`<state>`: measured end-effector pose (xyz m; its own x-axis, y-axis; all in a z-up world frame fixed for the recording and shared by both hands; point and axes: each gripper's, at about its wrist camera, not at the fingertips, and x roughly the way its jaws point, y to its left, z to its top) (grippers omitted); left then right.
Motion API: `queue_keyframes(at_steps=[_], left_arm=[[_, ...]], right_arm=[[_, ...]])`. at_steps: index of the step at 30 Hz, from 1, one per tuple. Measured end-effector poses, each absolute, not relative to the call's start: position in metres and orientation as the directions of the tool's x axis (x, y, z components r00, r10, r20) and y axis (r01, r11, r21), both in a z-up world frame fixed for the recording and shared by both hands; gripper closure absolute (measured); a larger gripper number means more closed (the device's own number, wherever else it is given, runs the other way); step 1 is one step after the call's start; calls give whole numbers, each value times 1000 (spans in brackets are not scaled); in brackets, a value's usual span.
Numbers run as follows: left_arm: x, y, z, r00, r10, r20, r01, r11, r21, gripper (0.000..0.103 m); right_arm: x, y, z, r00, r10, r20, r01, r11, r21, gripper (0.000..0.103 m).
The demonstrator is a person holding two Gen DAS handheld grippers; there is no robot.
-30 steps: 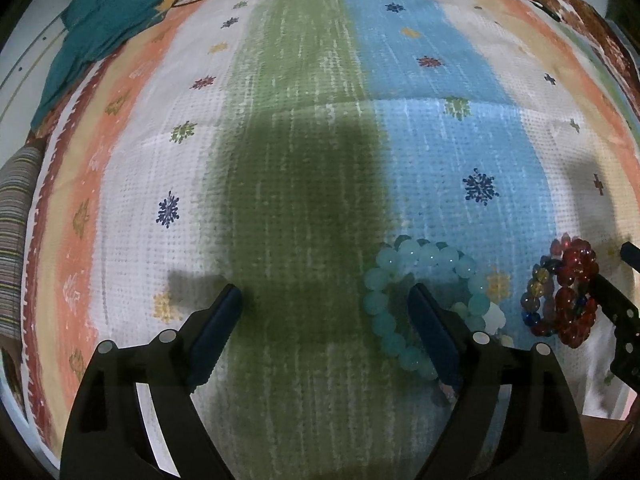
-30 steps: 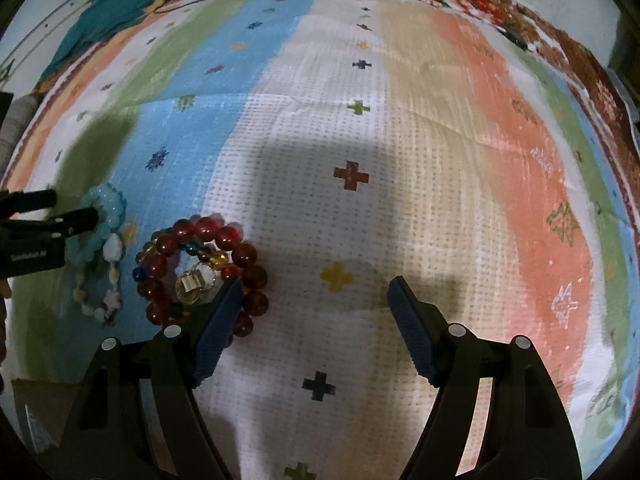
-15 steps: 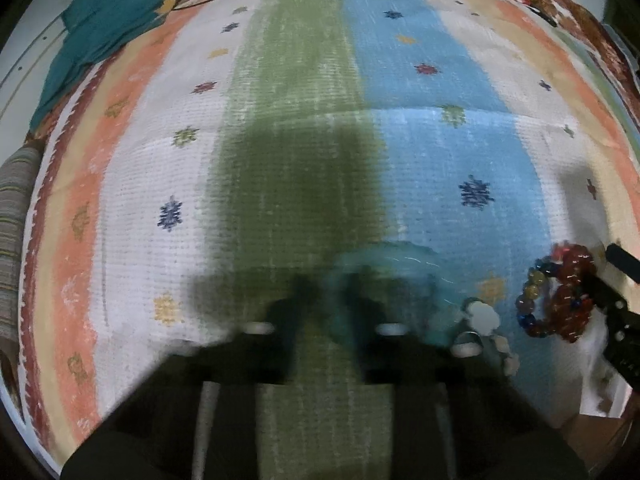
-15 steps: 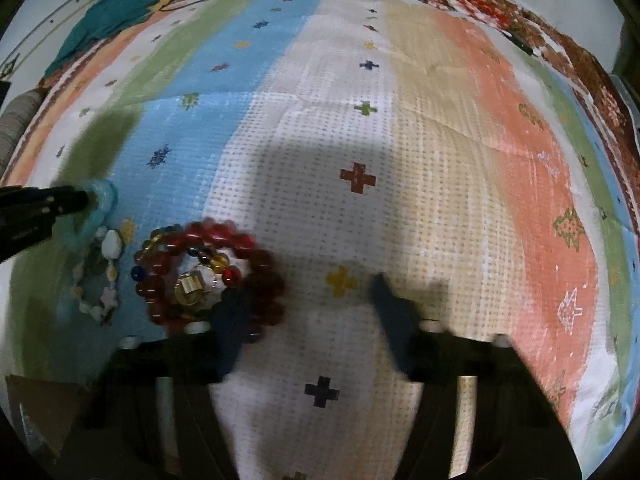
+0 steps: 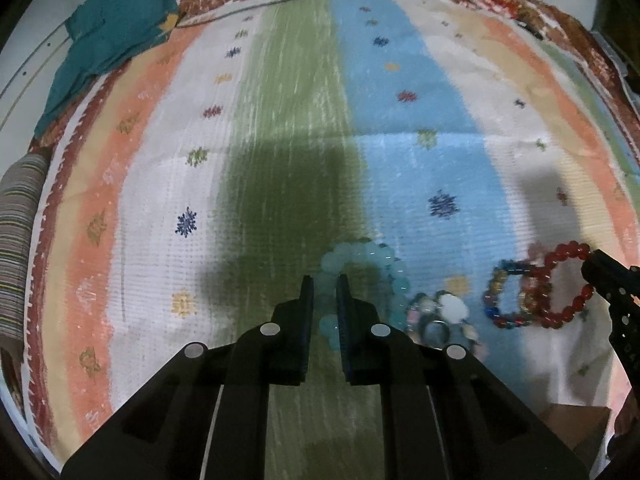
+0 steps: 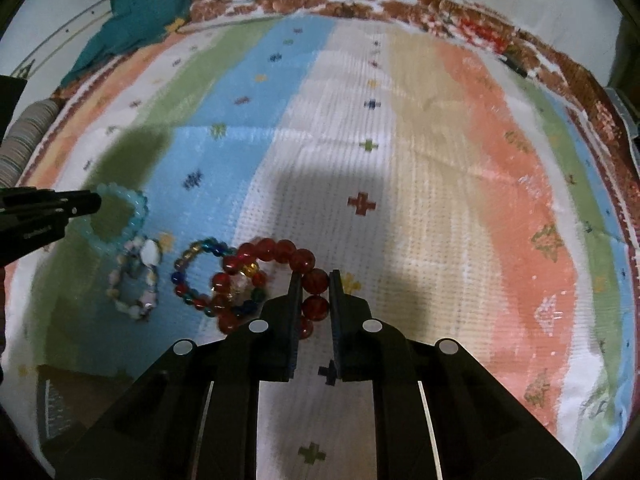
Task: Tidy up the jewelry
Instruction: 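Lift light blue bracelet with left tool while right tool lifts red bracelet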
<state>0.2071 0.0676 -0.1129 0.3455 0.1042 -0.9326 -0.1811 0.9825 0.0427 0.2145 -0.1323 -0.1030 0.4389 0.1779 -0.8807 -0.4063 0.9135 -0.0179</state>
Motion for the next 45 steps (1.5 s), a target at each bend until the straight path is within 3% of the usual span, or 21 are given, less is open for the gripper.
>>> queue_keyframes(at_steps=[12, 45], left_arm=[[186, 38, -72, 438, 51, -897, -134, 991, -10, 92], [138, 4, -11, 579, -45, -814, -65, 993, -101, 92]], right_arm=[[192, -142, -62, 508, 210, -835, -402, 916, -14, 89], [153, -158, -23, 587, 240, -773, -401, 916, -21, 89]])
